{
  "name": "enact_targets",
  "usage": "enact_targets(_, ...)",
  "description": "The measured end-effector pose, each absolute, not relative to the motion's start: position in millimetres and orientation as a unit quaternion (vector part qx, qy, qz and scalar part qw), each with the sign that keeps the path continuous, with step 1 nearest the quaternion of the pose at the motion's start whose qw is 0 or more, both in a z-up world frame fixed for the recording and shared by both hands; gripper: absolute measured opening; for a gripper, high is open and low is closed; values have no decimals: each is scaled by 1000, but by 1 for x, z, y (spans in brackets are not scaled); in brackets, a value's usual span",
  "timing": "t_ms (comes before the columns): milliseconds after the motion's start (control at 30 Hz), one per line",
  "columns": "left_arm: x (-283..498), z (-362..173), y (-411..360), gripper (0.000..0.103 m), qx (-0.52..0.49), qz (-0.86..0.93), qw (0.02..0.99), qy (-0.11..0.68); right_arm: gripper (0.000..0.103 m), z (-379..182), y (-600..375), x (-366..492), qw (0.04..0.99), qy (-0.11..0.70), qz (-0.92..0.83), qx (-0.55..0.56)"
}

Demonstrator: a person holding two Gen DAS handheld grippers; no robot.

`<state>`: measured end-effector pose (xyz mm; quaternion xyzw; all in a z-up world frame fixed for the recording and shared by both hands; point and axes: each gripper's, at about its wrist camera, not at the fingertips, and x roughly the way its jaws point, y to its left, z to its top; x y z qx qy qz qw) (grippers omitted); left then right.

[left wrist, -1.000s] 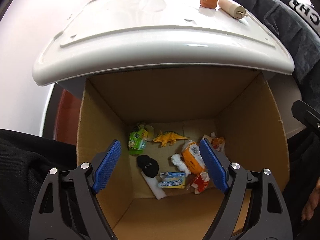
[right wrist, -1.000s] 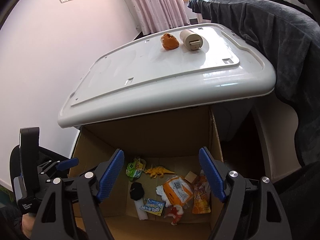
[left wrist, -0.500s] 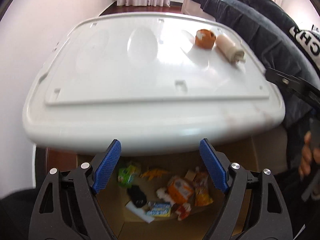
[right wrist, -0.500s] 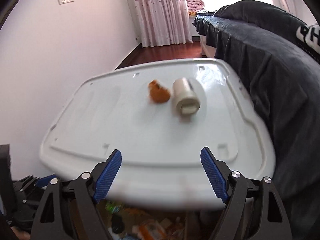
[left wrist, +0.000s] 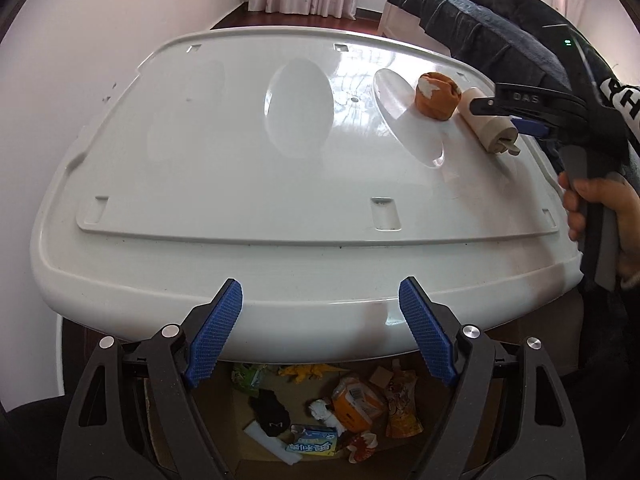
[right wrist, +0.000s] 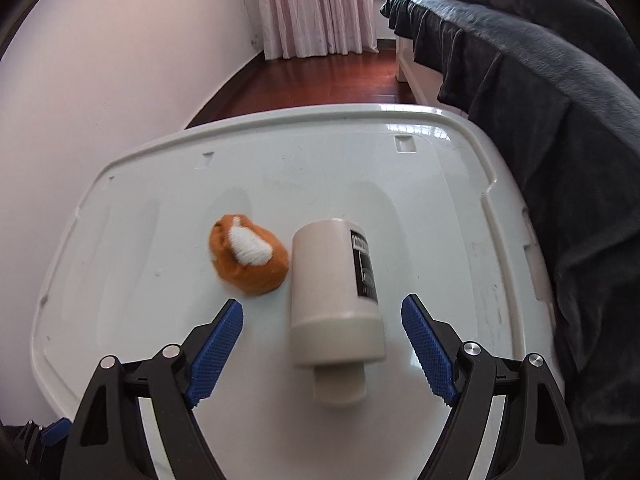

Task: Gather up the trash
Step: 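Grasp the beige cylinder with the right tool, then grasp the orange-white plush ball with the left tool while the right tool holds the cylinder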

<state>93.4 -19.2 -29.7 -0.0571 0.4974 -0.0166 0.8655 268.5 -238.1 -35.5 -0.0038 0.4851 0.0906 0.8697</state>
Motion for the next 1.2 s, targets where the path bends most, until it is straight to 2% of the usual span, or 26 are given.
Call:
enact_targets(100, 93, -29, -20, 79, -53, -15, 867, 495, 78, -48, -239, 281, 861, 502, 86, -3)
enact_targets(133, 93, -29, -21, 79, -51, -15, 868, 494, 70, -53, -238, 282, 857, 509, 85, -5)
enact_targets(167, 92, -29, -21, 79, -48, -15, 868, 494, 68, -53, -235, 278, 863, 498, 78, -23)
enact_targets(200, 91, -29, -22, 79, -46, -15, 868, 493, 48, -55, -231, 276, 864, 497, 74, -38)
enact_targets(267, 90, -29, -22, 79, -47, -17, 869, 492, 49, -55, -225, 268, 866, 492, 64, -63)
enact_targets(467, 86, -25, -24, 79, -42, -21, 875, 482, 48, -47, -245, 247, 871, 489, 55, 4)
enact_targets(700, 95, -14, -37, 79, -36, -38, 879, 473, 48, -8, -276, 155, 887, 451, 66, 75)
enact_targets(900, 147, -7, -76, 79, -37, -75, 884, 459, 48, 24, -299, 76, 915, 389, 58, 93)
enact_targets(1200, 253, -16, -126, 79, -61, -72, 884, 459, 48, 10, -328, 63, 912, 383, 55, 134)
